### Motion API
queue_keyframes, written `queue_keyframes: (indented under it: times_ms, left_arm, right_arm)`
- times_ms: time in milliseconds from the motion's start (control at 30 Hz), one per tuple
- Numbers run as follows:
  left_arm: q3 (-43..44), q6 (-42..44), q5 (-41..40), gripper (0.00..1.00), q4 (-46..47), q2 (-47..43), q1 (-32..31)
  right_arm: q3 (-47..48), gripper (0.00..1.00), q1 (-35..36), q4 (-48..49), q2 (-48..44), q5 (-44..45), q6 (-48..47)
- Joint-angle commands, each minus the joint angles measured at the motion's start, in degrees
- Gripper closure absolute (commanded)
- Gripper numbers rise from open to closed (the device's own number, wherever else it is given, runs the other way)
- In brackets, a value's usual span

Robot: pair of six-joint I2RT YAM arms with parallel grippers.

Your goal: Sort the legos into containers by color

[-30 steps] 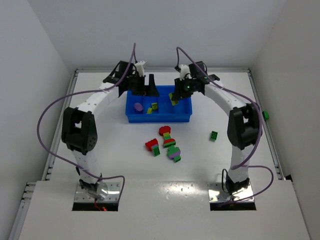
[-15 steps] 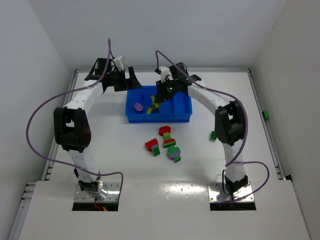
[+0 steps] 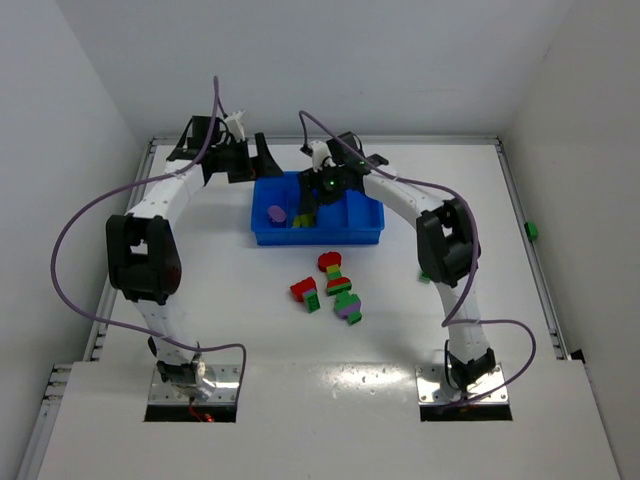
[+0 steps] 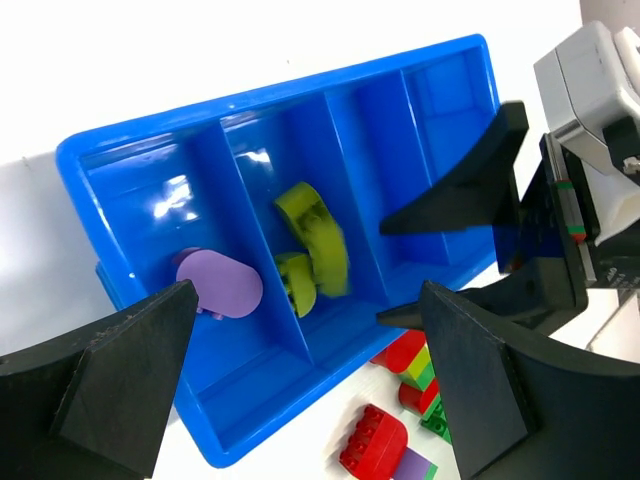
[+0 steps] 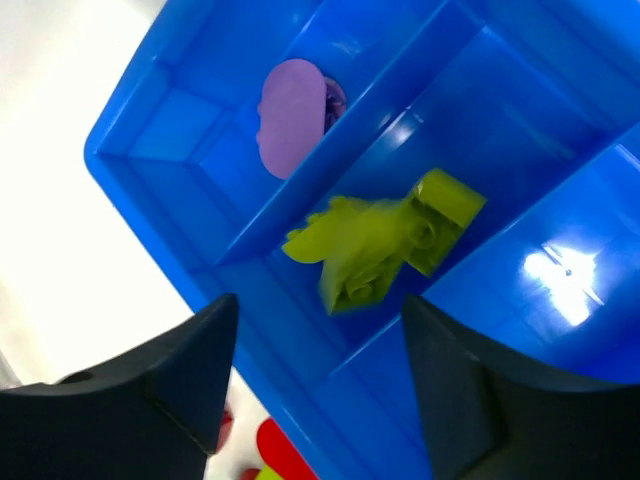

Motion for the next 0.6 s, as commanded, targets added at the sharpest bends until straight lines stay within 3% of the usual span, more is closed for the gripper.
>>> queue_keyframes:
  times_ms: [0,133,300,533,567]
  left_arm:
    - [0.6,-0.1,2.1,0.00,1.0,-0.9,0.7]
    - [0.6,-0.1,4.0,0.00,1.6,-0.3,0.7]
    - [0.6,1.2,8.1,0.00,2.2,0.2,0.7]
    - [1.8,3.2,5.0,0.00,2.2,0.7,-2.0]
    - [2.3,3.9,5.0,0.00,2.2,1.4,-3.0]
  right_arm:
    - [3.0,0.32,0.3,1.6,-0.9,2.6,-0.3]
    - [3.0,0.29,0.3,1.6,-5.0,4.5,-2.7]
    - [0.3,0.29,-3.3,-2.6,-14.3,5.8,-12.6]
    - [-15.1,0.29,-17.9,-11.3,-29.3,12.2,-13.6]
    - [-18.9,0.29,-19.2,-12.3,-30.8,12.2,-18.8]
